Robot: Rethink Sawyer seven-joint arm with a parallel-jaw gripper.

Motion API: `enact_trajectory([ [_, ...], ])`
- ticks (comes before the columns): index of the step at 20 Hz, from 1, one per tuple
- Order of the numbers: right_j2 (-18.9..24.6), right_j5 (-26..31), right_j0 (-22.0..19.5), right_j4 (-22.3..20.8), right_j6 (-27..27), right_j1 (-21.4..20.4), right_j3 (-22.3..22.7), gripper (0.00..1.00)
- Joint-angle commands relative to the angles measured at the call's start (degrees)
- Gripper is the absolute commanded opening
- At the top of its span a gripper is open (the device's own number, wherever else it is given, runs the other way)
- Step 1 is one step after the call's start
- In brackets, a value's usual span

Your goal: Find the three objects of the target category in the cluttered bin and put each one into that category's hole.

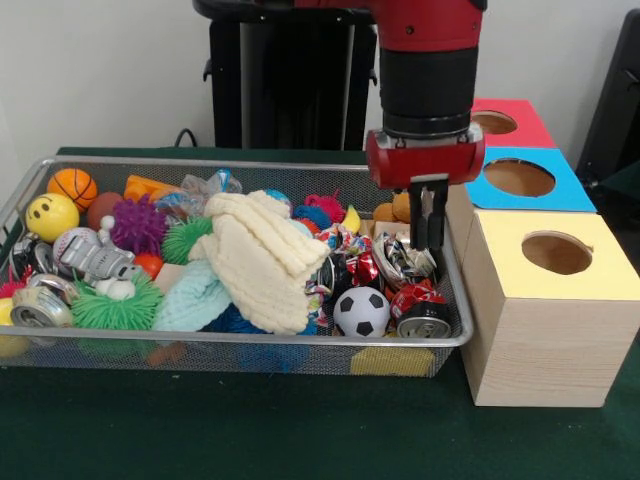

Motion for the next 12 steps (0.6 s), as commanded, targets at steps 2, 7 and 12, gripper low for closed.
enact_trajectory([
  [2,-0.7,-2.1,-2.9,1.3,7.5,5.2,2.2,0.00],
  [7,0.4,-1.6,-4.7,1.1,5.9,4.5,3.8,0.00],
  [12,0.4,-4.3,-4.1,0.6,7.2,7.6,3.1,0.00],
])
